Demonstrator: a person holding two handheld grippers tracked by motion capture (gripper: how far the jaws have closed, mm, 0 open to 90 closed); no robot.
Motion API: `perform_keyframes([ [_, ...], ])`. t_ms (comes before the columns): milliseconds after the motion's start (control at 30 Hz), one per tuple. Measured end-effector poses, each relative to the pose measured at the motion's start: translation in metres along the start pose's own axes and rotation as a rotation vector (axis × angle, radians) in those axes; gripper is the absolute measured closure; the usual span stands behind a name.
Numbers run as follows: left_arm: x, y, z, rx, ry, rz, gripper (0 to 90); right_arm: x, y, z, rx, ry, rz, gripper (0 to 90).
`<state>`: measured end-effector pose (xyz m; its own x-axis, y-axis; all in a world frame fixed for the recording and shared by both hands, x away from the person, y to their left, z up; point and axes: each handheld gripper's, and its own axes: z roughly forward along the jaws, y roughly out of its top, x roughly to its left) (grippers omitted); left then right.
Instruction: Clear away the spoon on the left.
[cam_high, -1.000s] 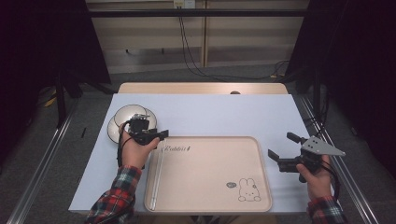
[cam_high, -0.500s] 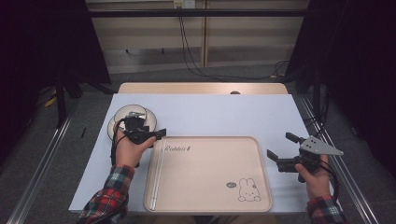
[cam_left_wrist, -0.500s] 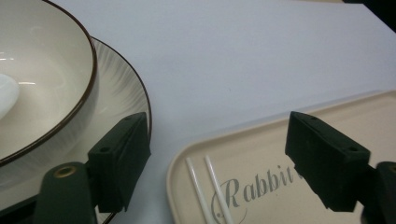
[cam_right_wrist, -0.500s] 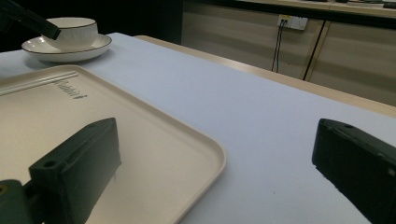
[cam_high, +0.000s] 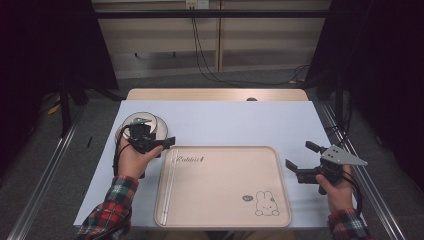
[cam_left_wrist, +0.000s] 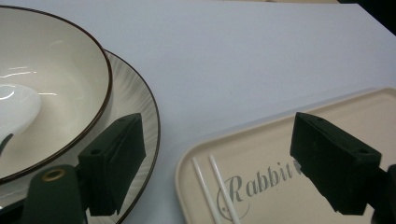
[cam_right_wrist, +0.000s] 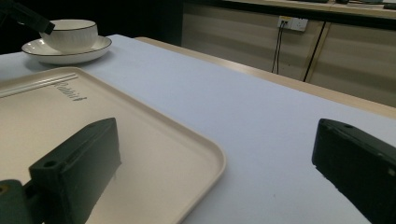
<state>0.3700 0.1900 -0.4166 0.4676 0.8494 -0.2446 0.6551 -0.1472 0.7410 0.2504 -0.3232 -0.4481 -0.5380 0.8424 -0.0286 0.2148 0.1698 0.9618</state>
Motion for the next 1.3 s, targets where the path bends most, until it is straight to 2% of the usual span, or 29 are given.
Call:
perform_keyframes([
  [133,-0.001,-0.001,-0.004,-0.014,0.002,-0.003,17.3,0.002,0.001,-0.001,-0.001,0.006,-0.003,0.5],
  [300,0.003,0.001,-0.013,-0.012,0.002,0.024,17.1,0.002,0.001,-0.002,-0.006,0.000,0.001,0.5],
  [400,0.006,0.002,-0.015,-0.010,0.004,0.021,17.1,0.001,0.001,-0.001,-0.003,0.000,-0.003,0.5],
  [433,0.008,0.002,-0.017,-0.008,0.016,0.023,17.3,0.001,0.001,-0.001,-0.001,0.002,-0.002,0.5],
  [467,0.008,0.002,-0.017,-0.017,0.015,0.012,18.0,0.001,0.000,0.000,-0.004,0.005,-0.002,0.5],
  [567,0.010,0.002,-0.019,-0.006,0.020,0.020,20.1,0.001,0.000,0.000,-0.001,0.008,-0.002,0.5],
  [633,0.011,0.002,-0.019,-0.009,0.026,0.015,26.5,0.001,0.001,-0.001,0.000,0.004,0.000,0.5],
  [733,0.014,0.003,-0.022,0.000,0.028,0.027,30.7,0.001,0.001,-0.001,0.001,0.004,0.001,0.5],
  [833,0.017,0.004,-0.025,0.011,0.048,0.036,48.0,0.001,0.001,-0.001,0.001,0.004,-0.005,0.5],
  [867,0.019,0.004,-0.026,0.009,0.056,0.027,48.0,0.001,0.000,-0.001,0.000,0.004,-0.004,0.5],
  [900,0.022,0.003,-0.028,0.020,0.070,0.027,59.3,0.002,0.000,-0.001,0.001,0.006,-0.002,0.5],
  [967,0.024,0.003,-0.029,0.026,0.082,0.035,65.7,0.001,0.000,-0.001,0.000,0.010,-0.004,0.5],
  [1000,0.026,0.003,-0.029,0.034,0.087,0.030,65.7,0.001,0.000,-0.001,0.000,0.010,-0.004,0.5],
  [1067,0.031,0.000,-0.030,0.046,0.094,0.002,75.9,0.002,0.000,-0.001,0.001,0.005,-0.002,0.5],
  [1133,0.033,0.000,-0.031,0.057,0.100,0.008,78.1,0.002,0.000,-0.001,0.001,0.007,-0.003,0.5],
  [1200,0.038,-0.003,-0.032,0.064,0.116,-0.016,81.7,0.002,0.000,0.000,0.002,0.010,0.002,0.5],
  [1300,0.041,-0.003,-0.034,0.077,0.123,-0.023,85.2,0.002,0.000,0.000,-0.001,0.012,-0.001,0.5],
])
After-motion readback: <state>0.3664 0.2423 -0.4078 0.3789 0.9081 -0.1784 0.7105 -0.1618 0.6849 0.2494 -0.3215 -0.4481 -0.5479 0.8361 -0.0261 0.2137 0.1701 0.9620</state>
